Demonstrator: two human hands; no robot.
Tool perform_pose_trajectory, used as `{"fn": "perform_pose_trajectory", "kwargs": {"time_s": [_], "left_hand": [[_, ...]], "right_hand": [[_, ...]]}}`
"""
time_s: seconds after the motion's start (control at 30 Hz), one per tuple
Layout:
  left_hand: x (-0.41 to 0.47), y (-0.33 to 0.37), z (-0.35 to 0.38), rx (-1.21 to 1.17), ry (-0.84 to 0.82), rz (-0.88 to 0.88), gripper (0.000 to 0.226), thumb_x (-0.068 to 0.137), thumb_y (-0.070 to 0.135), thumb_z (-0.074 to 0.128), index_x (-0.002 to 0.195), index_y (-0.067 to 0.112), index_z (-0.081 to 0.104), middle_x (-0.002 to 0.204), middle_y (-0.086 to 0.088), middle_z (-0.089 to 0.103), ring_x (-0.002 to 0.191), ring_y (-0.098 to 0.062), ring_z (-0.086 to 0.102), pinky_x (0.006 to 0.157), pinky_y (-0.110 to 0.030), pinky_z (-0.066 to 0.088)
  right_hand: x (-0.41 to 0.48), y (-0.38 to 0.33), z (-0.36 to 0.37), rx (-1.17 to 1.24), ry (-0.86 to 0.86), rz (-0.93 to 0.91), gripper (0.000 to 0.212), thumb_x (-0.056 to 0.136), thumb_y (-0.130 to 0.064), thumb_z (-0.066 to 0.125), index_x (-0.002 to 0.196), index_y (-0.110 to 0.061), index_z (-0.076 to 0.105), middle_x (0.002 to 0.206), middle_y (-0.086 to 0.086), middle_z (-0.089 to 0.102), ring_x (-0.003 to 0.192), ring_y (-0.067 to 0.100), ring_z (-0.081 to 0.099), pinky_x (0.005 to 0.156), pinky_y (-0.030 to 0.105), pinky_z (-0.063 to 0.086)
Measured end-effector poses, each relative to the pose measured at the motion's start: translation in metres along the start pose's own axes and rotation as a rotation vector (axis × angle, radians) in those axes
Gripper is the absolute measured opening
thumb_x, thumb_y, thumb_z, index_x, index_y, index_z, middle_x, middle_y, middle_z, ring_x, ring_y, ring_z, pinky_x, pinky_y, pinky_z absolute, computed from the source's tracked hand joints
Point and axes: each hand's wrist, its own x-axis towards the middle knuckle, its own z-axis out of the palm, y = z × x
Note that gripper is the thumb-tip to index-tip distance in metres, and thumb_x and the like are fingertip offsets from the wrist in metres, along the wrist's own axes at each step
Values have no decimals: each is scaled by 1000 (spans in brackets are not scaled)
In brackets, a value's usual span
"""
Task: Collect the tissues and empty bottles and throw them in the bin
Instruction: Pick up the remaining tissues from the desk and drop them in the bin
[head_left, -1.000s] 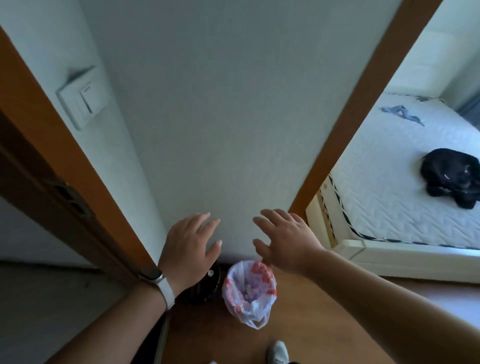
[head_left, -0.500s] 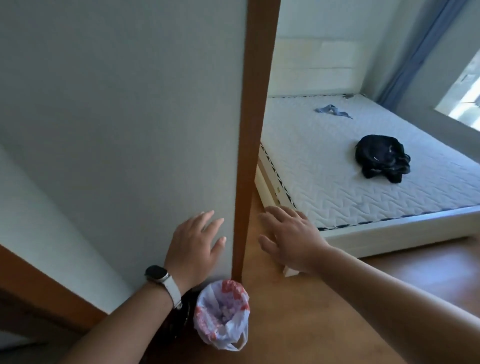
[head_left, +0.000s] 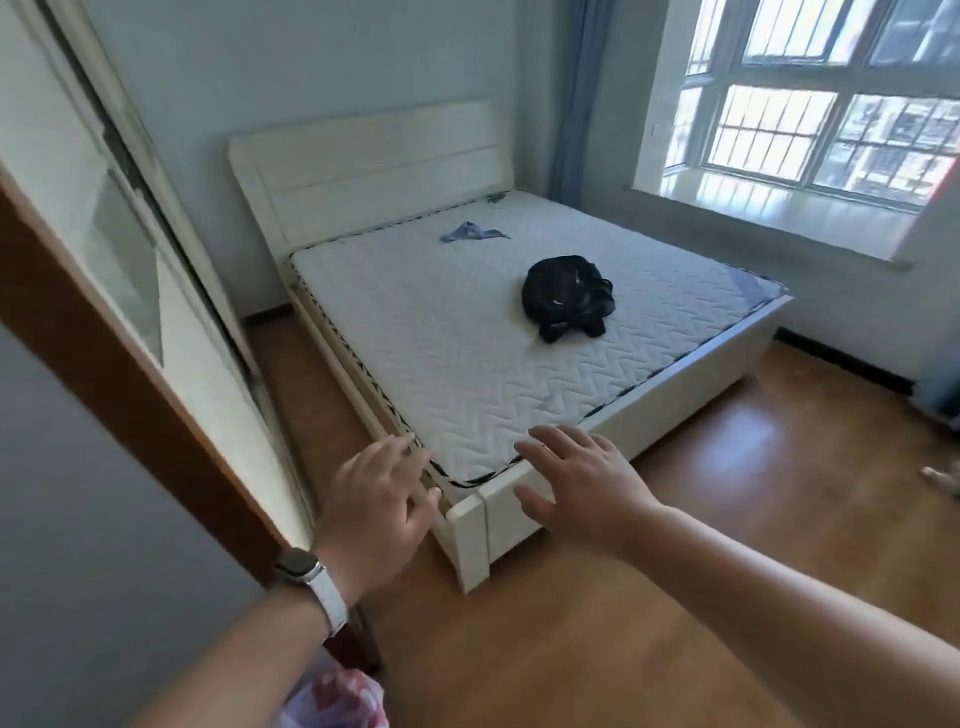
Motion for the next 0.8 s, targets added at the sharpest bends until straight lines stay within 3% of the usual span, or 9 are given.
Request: {"fn": "perform_pose_trajectory", "kwargs": {"time_s": [0.3,0.53,0.8], "left_hand": [[105,99,48,-61,-63,194,50,87,48,42,127,23,57,132,-3,55,124,-27,50,99,-48,42],[174,147,82,-113,-95,337,51,85,49,44,127,25,57,133,-2,55,126,-25,49,100,-46,41],[273,164,150,-183,-187,501,55,85,53,40,132,26,53,139,-1,52,128,-24,47,102,-45,40]], "right_hand": [[-27,120,-31,-11,83,224,61,90,-61,32,142,-29,37,150,-5,36,139,18,29,111,37,23],[-38,174,-40,-10,156,422,70,84,-64,24,139,-26,45,145,-2,44,136,21,36,108,38,29],[-2,231,-36,-46,156,643,77,78,-64,16,142,-29,41,150,-6,36,139,16,28,111,36,24]]}}
